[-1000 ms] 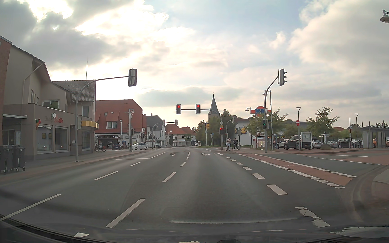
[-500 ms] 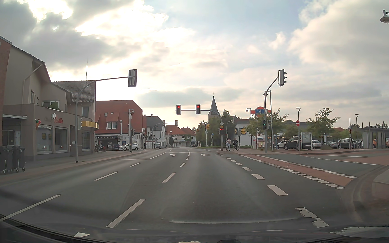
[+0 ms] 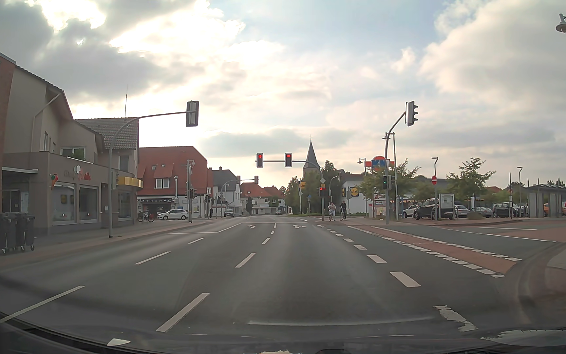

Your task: Follow the waypoints while adhering to traffic rules and regulations

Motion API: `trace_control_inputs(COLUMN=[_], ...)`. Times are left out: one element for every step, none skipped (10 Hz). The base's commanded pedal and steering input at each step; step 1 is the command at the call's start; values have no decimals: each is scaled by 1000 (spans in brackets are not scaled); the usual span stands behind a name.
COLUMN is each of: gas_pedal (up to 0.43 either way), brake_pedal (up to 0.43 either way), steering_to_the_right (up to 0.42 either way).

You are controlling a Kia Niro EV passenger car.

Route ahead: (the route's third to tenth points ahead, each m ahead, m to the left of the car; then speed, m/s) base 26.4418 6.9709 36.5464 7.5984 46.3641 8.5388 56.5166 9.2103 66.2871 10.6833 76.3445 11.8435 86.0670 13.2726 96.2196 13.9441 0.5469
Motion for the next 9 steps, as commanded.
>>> trace_control_inputs(gas_pedal=[197,220,228,240,248,260,268,280,287], brake_pedal=[0,0,0,0,0,0,0,0,0], steering_to_the_right=[-5,-5,-5,-5,-5,-5,-5,-5,-5])
